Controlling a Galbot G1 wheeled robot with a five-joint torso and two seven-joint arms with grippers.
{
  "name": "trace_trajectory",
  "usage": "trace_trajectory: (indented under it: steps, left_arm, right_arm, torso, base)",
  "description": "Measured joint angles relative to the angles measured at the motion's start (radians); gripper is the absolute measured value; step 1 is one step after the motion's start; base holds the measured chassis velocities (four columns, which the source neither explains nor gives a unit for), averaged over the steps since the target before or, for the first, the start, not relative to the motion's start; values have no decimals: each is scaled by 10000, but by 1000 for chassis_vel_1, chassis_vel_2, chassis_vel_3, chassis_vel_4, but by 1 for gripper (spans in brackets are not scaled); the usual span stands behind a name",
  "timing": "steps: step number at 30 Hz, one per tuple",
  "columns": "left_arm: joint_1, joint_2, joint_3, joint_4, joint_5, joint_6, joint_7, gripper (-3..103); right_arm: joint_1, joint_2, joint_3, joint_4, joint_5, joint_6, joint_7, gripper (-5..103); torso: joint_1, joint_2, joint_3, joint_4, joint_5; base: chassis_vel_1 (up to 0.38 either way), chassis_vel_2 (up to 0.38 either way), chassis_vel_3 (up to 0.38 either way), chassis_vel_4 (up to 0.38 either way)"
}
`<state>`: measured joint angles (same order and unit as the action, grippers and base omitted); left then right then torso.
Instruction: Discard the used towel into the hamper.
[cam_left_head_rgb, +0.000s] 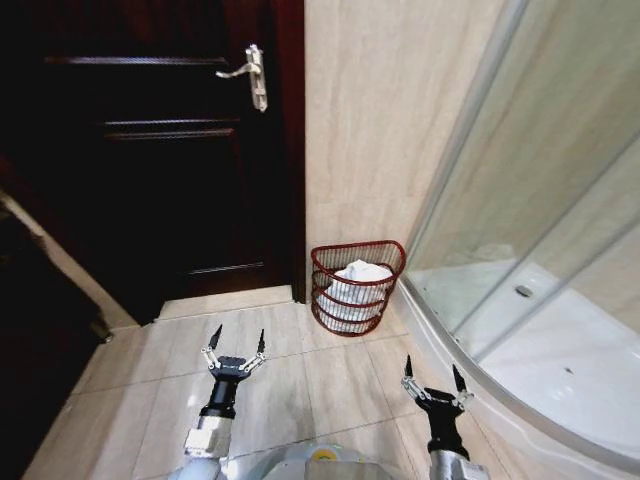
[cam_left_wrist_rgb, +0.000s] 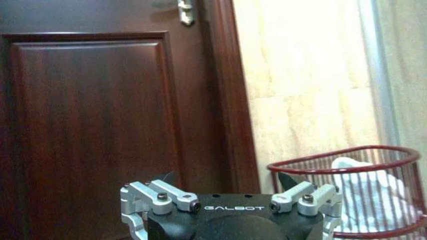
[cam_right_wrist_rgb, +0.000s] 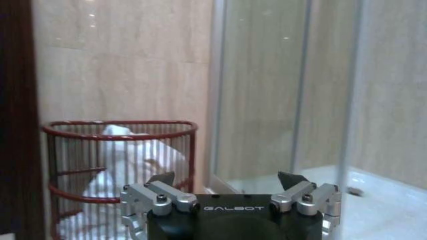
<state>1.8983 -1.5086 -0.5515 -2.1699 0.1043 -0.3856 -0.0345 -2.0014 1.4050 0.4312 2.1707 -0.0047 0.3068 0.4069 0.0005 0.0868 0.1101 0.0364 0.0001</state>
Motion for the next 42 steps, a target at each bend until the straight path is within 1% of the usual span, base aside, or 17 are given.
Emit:
trace_trajectory:
  steps: [1,5,10,12,13,14,19,25,32,42]
  left_arm:
    - [0,0,0,0,0,0,0,100]
    - [-14,2,-23,12,1,-27,-16,100]
    - [-60,9,-64,19,-109,-74,-36,100]
    - [-82,8,-70,18,-150,-75,-77,100]
    - [-163,3,-82,18,-215,-76,-238,100]
    - [-179,3,-90,18,-221,-74,-263,100]
    - [-183,-20,-74,54,-221,-79,-268,100]
    - [-187,-29,-58,123,-204,-155,-268,100]
    - [-179,-38,-54,178,-198,-267,-264,100]
    - [-133,-13,-76,174,-92,-240,-219,100]
  right_arm:
    - [0,0,0,0,0,0,0,100]
    - [-51,23,-10,-22,46,41,92,100]
    - [-104,31,-34,-21,56,40,105,100]
    - [-107,38,-36,-20,57,40,105,100]
    - [-118,31,-23,0,69,25,115,100]
    - [-131,19,1,17,92,6,121,100]
    - [-163,-1,43,6,133,2,131,100]
    - [-210,-6,55,-31,154,21,140,100]
    - [-204,-8,74,-58,159,51,163,100]
    - [-210,13,75,-95,161,109,254,100]
  torso:
    - [0,0,0,0,0]
    - [-2,-183,-190,3,0]
    - [-2,-222,-239,2,-1]
    - [-3,-222,-241,2,-1]
    - [-3,-220,-238,0,-1]
    - [-3,-214,-233,-1,-1]
    - [-4,-191,-216,4,-1]
    - [-5,-172,-200,3,-2]
    - [-5,-151,-182,4,1]
    - [-5,-135,-168,4,-3]
  base:
    - [-88,-88,-91,-73]
    - [-94,-88,-97,-79]
    - [-125,-104,-96,-112]
    - [-137,-119,-102,-114]
    - [-77,-120,-104,-102]
    - [-77,-70,-71,-80]
    - [-21,-34,-5,1]
    - [-43,-76,44,68]
    - [-109,-162,101,157]
    - [-107,-139,103,128]
